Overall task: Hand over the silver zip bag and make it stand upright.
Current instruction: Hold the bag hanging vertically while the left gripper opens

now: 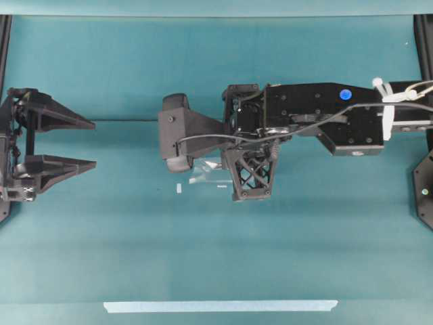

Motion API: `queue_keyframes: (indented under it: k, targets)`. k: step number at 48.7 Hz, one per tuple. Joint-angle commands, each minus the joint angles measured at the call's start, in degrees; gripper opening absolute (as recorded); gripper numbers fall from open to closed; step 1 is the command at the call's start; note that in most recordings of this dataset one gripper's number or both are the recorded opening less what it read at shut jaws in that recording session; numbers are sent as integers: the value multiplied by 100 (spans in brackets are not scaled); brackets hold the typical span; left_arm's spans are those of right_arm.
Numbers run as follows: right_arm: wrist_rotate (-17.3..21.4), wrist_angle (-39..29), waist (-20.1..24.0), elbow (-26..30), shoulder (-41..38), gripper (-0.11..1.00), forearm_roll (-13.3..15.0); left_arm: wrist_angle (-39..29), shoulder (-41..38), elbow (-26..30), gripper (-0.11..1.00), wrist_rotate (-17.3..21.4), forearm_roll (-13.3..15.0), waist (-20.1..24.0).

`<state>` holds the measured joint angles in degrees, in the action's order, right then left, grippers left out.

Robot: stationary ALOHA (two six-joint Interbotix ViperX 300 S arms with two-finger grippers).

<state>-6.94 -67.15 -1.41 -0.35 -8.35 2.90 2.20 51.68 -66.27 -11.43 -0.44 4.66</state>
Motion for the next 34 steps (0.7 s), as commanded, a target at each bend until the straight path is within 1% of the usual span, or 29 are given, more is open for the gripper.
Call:
queue_keyframes:
  k: [1, 10, 20, 29, 34]
  targets:
    - [-79, 9, 18, 88, 26, 2, 9, 18, -35, 53, 94, 0, -9, 0]
    - [-88, 0, 18, 88, 0, 2, 9, 18, -18, 53, 94, -44, -9, 0]
    - [-97, -18, 18, 79, -9, 2, 9, 9, -62, 44, 94, 26, -18, 0]
    - [-141, 18, 79, 97, -9, 2, 9, 88, -413, 35, 94, 18, -18, 0]
    - [-211, 18, 114, 114, -35, 2, 9, 387, -738, 44, 94, 26, -18, -9]
